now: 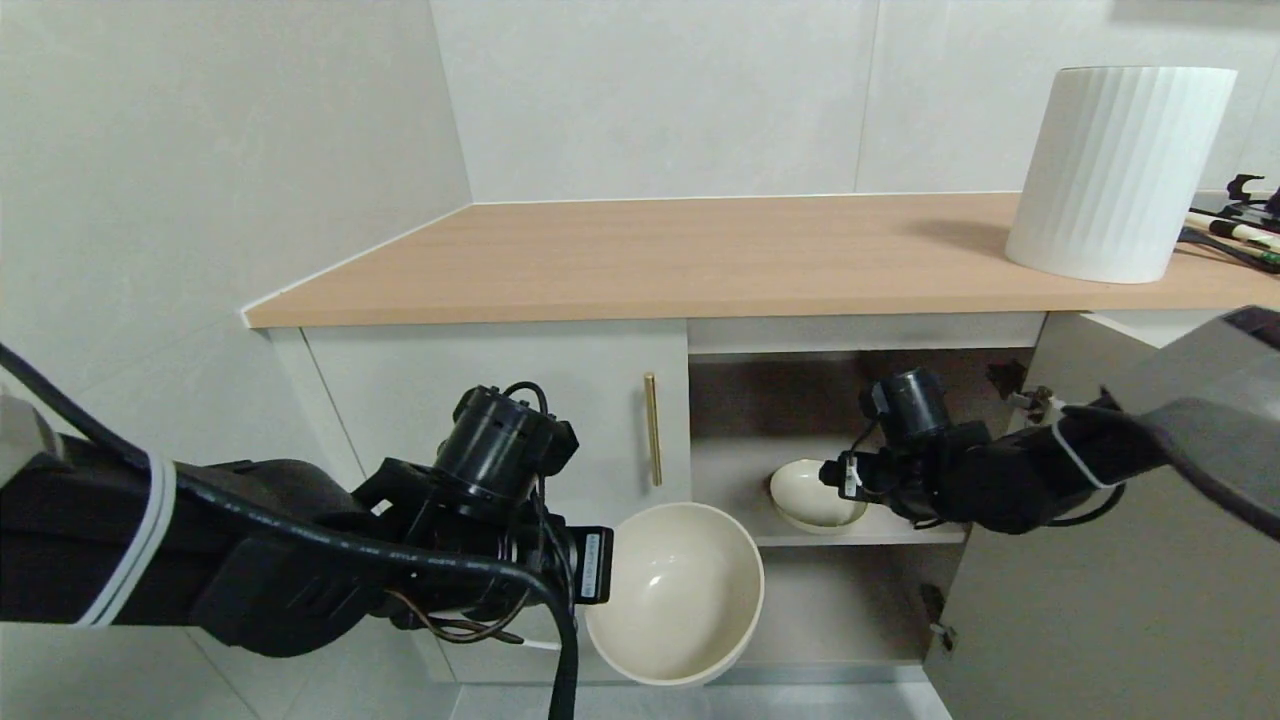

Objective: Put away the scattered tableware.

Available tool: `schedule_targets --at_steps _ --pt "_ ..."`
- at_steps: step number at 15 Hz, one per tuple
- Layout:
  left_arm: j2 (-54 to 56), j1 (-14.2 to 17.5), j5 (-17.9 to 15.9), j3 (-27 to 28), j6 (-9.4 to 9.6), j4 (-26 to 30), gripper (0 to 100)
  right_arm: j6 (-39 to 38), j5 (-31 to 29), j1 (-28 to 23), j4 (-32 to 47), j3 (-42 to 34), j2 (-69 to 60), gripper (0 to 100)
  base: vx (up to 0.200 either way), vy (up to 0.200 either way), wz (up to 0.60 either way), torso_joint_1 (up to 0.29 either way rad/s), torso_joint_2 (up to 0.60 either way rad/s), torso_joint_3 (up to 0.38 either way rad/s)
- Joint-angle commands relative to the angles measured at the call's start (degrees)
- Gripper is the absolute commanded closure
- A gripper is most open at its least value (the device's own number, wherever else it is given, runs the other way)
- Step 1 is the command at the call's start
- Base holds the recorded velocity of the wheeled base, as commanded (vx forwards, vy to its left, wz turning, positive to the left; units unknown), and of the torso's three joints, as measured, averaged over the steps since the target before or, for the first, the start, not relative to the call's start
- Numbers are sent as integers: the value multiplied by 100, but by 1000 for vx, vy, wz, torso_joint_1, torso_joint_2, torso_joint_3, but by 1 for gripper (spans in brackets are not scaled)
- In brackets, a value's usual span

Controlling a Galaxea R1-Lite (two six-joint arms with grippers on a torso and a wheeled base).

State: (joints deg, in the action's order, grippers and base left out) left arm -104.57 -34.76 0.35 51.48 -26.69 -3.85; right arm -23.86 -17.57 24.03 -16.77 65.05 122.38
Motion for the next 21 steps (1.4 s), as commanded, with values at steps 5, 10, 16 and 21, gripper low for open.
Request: schedule_targets --at_steps 5,10,16,21 --pt "-547 -356 422 -24 -3 34 100 39 1660 1025 2091 -748 -2720 0 0 0 0 0 0 0" --pt "-573 -506 545 -33 -12 34 100 294 1897 1675 2635 -774 -2430 0 0 0 0 0 0 0" --pt "-450 -717 712 -68 -39 42 100 241 1625 1948 2591 -722 -1682 0 0 0 0 0 0 0" --pt "-397 -787 721 -103 -39 42 100 162 1616 1974 2460 -704 -1568 0 0 0 0 0 0 0"
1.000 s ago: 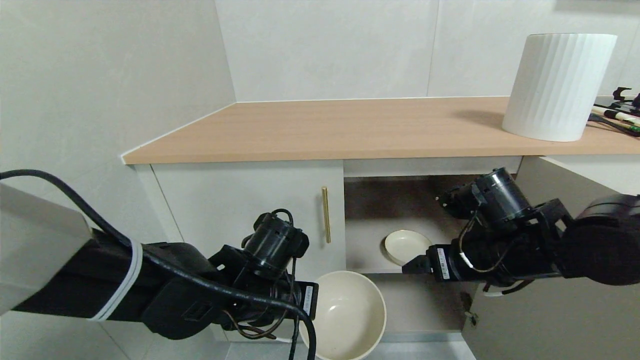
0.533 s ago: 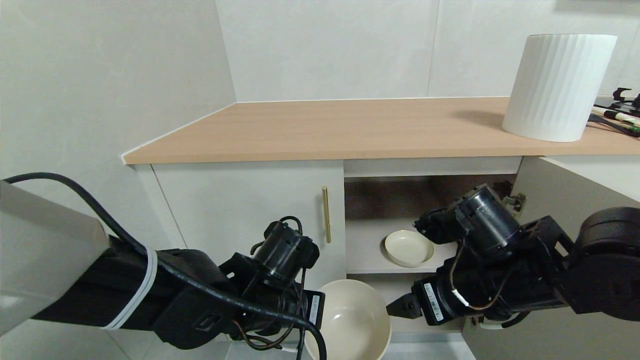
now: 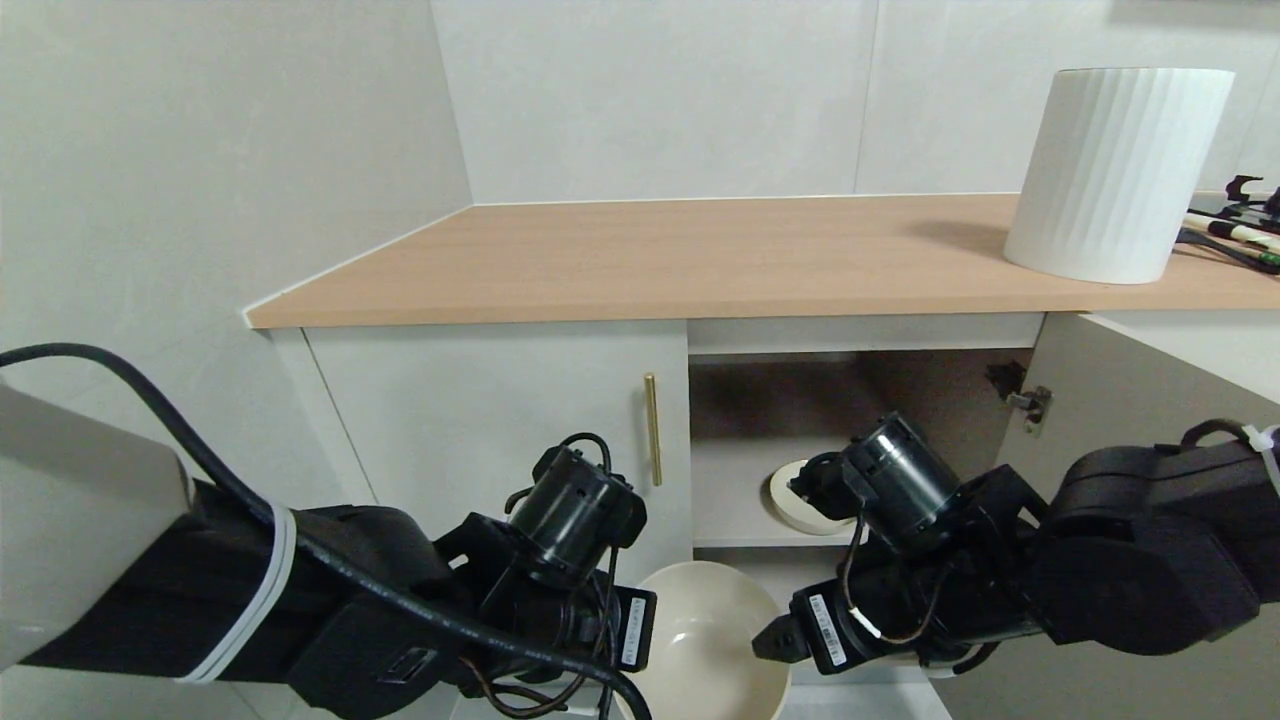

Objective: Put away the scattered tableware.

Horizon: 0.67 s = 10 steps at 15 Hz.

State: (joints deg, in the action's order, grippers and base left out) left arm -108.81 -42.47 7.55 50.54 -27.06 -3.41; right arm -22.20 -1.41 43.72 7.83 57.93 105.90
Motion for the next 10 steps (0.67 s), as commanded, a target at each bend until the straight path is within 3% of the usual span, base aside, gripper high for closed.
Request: schedule_targets --at_steps 1,2,3,10 --pt "27 -59 1 -9 -1 -1 100 -13 1 5 -9 8 106 0 0 0 0 0 0 0" --pt "27 -68 10 -18 -1 -1 100 -13 1 5 -36 8 124 0 0 0 0 0 0 0" --pt "62 -103 80 -27 -1 -1 100 -13 1 14 -80 -1 141 100 0 0 0 0 0 0" --pt "194 -165 159 -53 -1 -1 100 -13 1 85 -80 -10 141 100 0 0 0 0 0 0"
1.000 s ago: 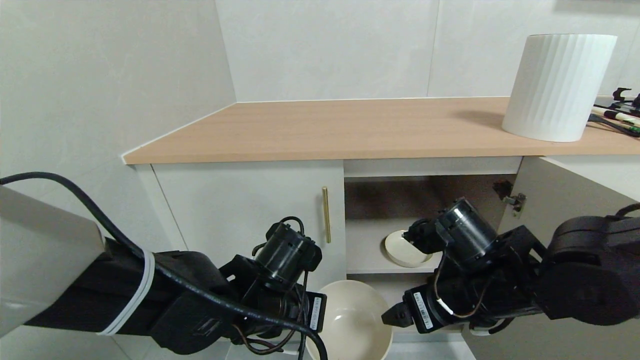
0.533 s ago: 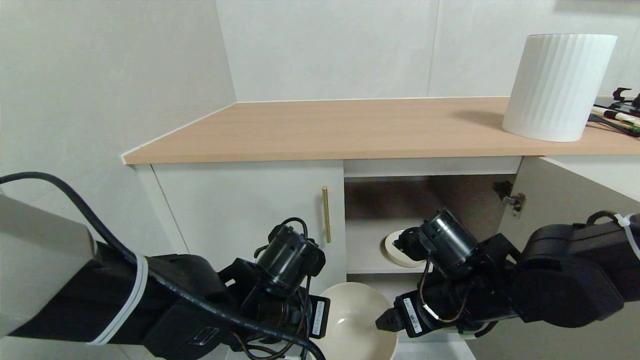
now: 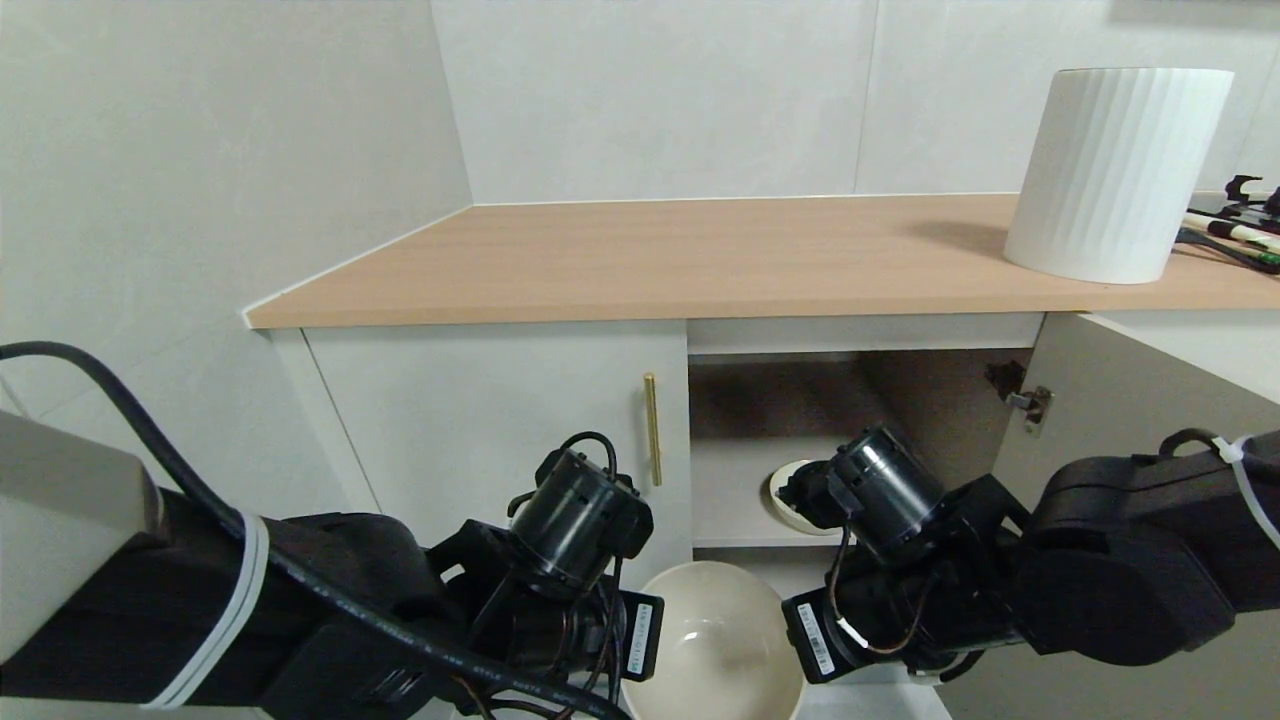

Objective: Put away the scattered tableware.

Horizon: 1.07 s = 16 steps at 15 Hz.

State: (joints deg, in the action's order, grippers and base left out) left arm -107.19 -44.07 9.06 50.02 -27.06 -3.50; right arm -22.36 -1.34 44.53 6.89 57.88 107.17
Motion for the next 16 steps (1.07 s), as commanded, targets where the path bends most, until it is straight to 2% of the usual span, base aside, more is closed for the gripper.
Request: schedule_targets --at_steps 1,7,8,16 --pt "32 -5 8 -1 -1 7 100 3 -7 3 14 4 15 100 0 0 0 0 0 0" --pt "14 -5 0 -1 -10 -2 100 3 -7 3 14 -5 23 100 0 0 0 0 0 0" --pt "23 -5 0 8 -27 -2 0 3 -7 3 14 -5 23 100 0 0 0 0 0 0" --pt "84 4 17 34 -36 -46 0 3 -24 -41 14 13 67 100 0 0 0 0 0 0"
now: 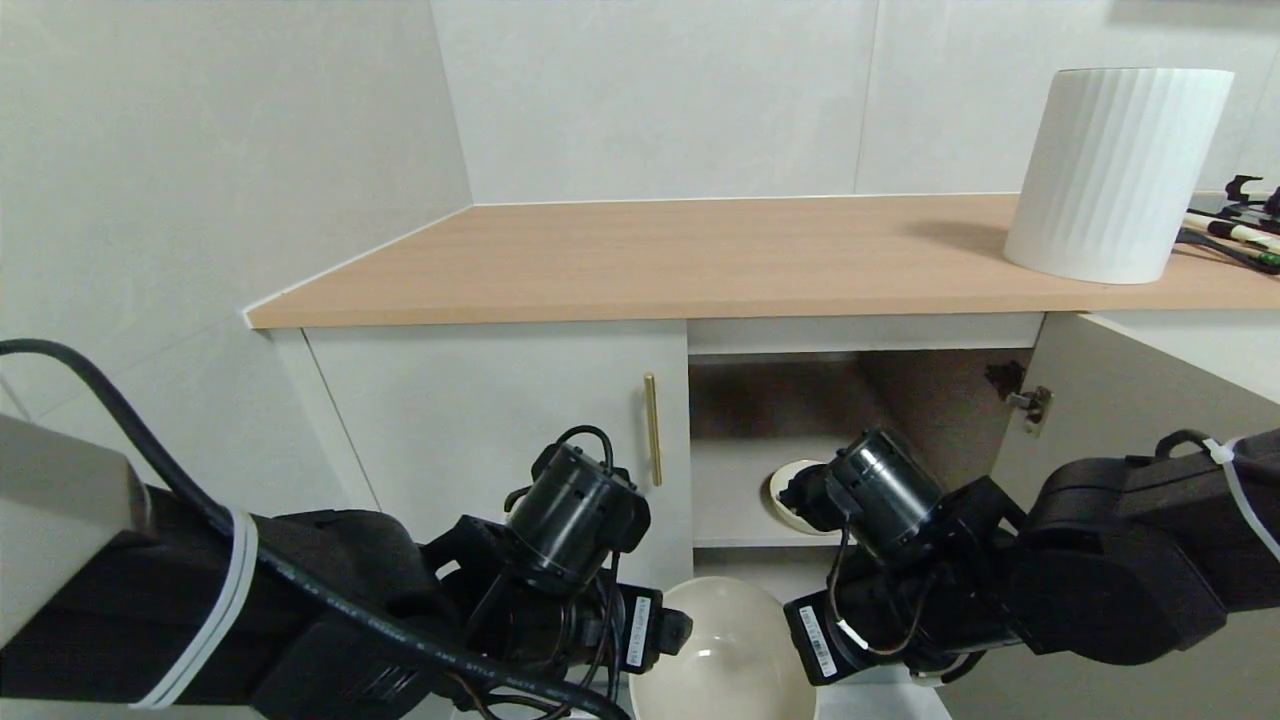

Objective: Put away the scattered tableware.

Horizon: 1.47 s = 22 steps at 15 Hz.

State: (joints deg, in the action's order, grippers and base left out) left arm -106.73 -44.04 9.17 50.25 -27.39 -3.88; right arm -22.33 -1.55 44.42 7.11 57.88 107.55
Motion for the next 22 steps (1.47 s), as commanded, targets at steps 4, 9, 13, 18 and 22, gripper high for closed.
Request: schedule_targets --at_steps 4,9,13,18,22 --pt "275 89 -47 81 -319 -148 0 -245 -329 -733 -8 320 355 100 0 0 0 0 0 0" --pt "223 115 -38 73 -319 -201 0 -298 -329 -1489 -1106 153 821 100 0 0 0 0 0 0" --pt "214 124 -47 73 -311 -201 0 -852 -373 -1735 -1862 197 1084 100 0 0 0 0 0 0" --pt "214 124 -47 64 -311 -201 0 -940 -759 -1981 -2759 215 1656 100 0 0 0 0 0 0" --pt "152 124 -55 55 -311 -192 0 -1133 -865 -2227 -2767 496 1787 100 0 0 0 0 0 0"
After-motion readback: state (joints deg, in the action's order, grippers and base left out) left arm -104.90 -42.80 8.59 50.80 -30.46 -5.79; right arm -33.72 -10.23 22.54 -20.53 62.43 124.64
